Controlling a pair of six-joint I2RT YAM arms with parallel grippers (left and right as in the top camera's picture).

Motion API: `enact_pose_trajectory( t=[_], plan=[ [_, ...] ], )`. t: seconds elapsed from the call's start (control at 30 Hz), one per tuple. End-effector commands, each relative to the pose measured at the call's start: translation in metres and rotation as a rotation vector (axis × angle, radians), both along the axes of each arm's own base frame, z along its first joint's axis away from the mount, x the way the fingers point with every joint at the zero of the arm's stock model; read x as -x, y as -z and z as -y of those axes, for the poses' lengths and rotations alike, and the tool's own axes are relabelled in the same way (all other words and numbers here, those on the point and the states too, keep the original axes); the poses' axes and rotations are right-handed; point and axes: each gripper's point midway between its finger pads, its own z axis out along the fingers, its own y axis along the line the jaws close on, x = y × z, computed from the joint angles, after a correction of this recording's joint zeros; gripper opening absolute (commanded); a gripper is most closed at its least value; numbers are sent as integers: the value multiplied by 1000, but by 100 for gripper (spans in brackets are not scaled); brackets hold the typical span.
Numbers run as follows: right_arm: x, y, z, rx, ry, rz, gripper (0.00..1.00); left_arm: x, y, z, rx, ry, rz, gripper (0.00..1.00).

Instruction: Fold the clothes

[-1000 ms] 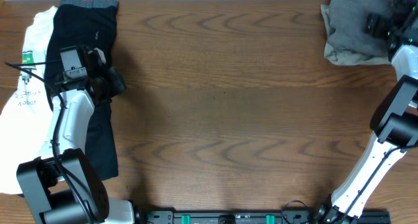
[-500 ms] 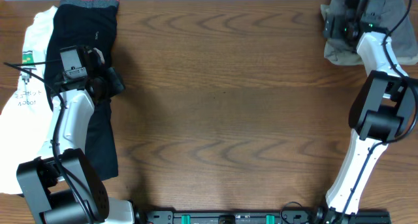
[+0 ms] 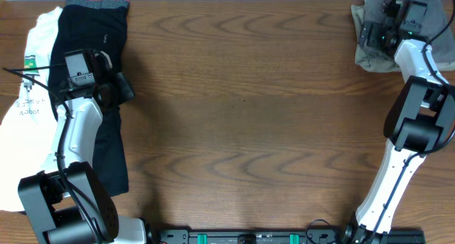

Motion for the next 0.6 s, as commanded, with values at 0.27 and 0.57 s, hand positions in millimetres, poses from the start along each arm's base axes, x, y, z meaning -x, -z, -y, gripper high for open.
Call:
enact_pose_trajectory(
  t=[0.27, 0.57],
  plan=[
    [30, -228, -64, -15, -203, 300, 99, 1, 8, -16, -77, -45, -21, 98],
    [92, -322, -166, -24, -370, 365, 99, 1, 8, -16, -77, -45, -22, 98]
  ],
)
